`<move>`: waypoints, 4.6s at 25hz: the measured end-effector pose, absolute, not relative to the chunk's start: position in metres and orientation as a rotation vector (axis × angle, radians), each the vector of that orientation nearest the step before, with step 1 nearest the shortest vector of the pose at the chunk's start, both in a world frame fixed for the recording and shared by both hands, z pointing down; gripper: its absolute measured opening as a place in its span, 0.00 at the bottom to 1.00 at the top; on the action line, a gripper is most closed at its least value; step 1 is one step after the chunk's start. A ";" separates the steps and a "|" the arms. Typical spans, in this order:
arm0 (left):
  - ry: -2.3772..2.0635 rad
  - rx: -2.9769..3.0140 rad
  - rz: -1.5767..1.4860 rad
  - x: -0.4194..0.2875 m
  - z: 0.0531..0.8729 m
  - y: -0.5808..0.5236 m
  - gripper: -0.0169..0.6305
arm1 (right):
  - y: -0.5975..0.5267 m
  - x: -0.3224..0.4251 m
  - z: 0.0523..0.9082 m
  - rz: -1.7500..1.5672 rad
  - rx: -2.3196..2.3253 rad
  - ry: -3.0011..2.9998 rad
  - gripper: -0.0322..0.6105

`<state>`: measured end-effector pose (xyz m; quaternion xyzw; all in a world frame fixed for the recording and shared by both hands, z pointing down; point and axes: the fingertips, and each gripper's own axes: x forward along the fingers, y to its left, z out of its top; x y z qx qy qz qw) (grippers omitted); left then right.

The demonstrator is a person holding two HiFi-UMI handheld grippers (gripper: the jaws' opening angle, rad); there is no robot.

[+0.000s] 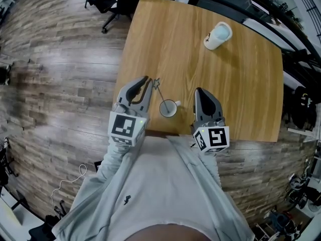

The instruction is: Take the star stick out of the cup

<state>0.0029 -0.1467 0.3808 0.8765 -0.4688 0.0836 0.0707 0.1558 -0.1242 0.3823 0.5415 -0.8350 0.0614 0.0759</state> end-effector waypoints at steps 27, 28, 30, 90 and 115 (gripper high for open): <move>-1.178 2.428 0.147 0.015 0.468 -0.127 0.33 | -0.125 0.147 0.412 0.213 1.541 -2.464 0.08; -1.162 2.417 0.149 0.016 0.473 -0.126 0.33 | -0.125 0.147 0.414 0.219 1.541 -2.464 0.08; -1.125 2.402 0.146 0.021 0.481 -0.123 0.34 | -0.124 0.146 0.416 0.228 1.543 -2.461 0.08; -0.905 2.335 0.193 0.058 0.520 -0.111 0.06 | -0.113 0.155 0.433 0.262 1.548 -2.410 0.08; -0.932 2.558 0.112 0.063 0.434 -0.126 0.06 | -0.109 0.166 0.395 0.158 1.652 -2.446 0.08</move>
